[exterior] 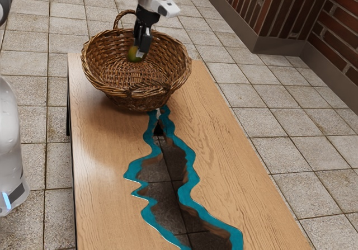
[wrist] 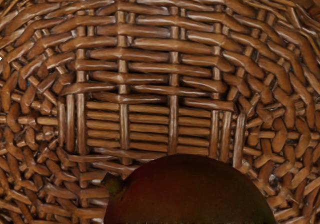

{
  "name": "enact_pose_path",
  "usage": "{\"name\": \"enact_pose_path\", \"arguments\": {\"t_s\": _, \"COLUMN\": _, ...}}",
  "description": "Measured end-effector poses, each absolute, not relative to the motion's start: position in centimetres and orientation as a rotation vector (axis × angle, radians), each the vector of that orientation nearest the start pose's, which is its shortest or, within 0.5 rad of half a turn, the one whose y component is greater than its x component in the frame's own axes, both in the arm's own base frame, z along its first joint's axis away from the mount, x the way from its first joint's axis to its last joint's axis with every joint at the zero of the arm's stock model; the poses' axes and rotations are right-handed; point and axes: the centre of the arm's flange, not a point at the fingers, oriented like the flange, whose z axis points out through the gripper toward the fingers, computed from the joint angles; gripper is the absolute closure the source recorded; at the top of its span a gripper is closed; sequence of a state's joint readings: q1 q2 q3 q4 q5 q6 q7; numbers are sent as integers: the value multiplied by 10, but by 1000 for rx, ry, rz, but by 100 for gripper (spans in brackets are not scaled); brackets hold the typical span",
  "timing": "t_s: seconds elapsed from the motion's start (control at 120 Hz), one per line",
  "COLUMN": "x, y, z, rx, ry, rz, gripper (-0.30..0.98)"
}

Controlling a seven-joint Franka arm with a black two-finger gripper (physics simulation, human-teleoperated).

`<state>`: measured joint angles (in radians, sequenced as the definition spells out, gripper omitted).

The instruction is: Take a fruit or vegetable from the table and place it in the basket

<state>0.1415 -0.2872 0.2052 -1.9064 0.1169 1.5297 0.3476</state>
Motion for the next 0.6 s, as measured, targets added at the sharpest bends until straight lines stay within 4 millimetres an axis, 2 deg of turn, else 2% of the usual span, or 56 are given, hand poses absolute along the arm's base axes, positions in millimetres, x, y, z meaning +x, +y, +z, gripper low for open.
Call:
{"name": "enact_pose_path", "arguments": {"t_s": 0.117, "x": 424, "y": 181, "z": 600, "rx": -3110, "ry": 12, "rz": 151, "gripper": 66}}
{"name": "enact_pose_path", "arguments": {"t_s": 0.267, "x": 425, "y": 186, "z": 598, "rx": -3150, "ry": -21, "rz": 122, "gripper": 34}}
{"name": "enact_pose_path", "arguments": {"t_s": 0.392, "x": 426, "y": 184, "z": 598, "rx": -3169, "ry": -25, "rz": 115, "gripper": 16}}
{"name": "enact_pose_path", "arguments": {"t_s": 0.6, "x": 427, "y": 180, "z": 602, "rx": -3185, "ry": -28, "rz": 99, "gripper": 4}}
